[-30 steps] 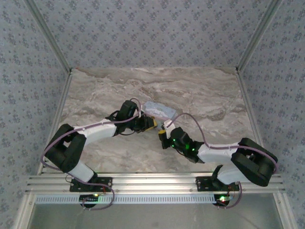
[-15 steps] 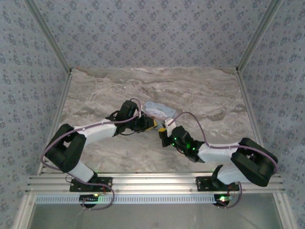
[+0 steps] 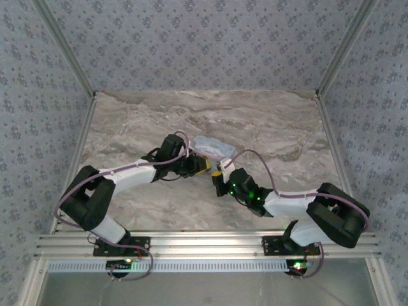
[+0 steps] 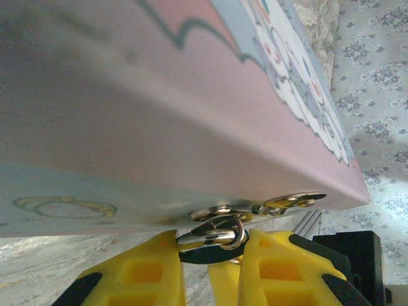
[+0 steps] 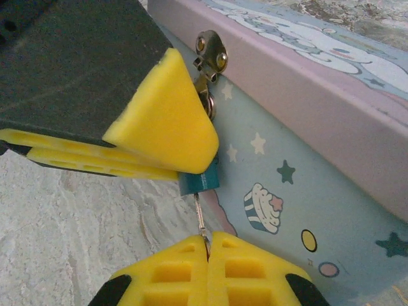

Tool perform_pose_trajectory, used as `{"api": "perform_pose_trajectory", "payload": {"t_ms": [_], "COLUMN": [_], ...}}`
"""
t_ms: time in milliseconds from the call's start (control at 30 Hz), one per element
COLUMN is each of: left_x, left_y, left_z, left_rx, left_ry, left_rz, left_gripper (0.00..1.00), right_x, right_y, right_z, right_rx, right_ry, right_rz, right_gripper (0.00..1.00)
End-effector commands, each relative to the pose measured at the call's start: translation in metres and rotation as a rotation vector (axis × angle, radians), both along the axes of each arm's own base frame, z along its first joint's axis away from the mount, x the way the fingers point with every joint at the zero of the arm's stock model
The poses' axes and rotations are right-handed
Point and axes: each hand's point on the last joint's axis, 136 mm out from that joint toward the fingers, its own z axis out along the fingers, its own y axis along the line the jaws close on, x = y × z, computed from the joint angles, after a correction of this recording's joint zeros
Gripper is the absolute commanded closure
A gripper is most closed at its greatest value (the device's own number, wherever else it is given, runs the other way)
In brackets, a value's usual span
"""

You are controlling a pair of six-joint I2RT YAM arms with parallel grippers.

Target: Unlock a padlock with a key

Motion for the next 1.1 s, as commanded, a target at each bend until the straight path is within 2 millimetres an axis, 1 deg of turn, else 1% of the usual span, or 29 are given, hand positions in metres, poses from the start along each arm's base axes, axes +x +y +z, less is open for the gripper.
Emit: {"api": "perform_pose_trajectory", "payload": {"t_ms": [0,467,867,1067], "left_x": [0.0,-0.001,-0.003,-0.002], "left_y": [-0.011,-0.011,-0.012,-0.012], "left_z": [0.021,0.019,0.019,0.019], "left_rx": [-0.055,-0.053,-0.054,-0.053], "left_ry": [-0.028,-0.024,-0.023,-0.024], "left_rz": [-0.027,-0.034,-0.035,-0.033], "left_gripper": [0.82,0.82,0.82,0.82], "right_x": [0.005,0.005,0.005,0.003], "right_y": [-0.002,0.001,0.007,0.008], "right_z": [0.001,0.008,0.014,0.013], "right_rx": [0.01,0.069,0.112,0.117], "right_ry": [-0.003,-0.018,-0.022,-0.015], "right_rz": [-0.025,-0.01,0.021,0.034], "right_gripper": [1.0,1.0,1.0,1.0]}}
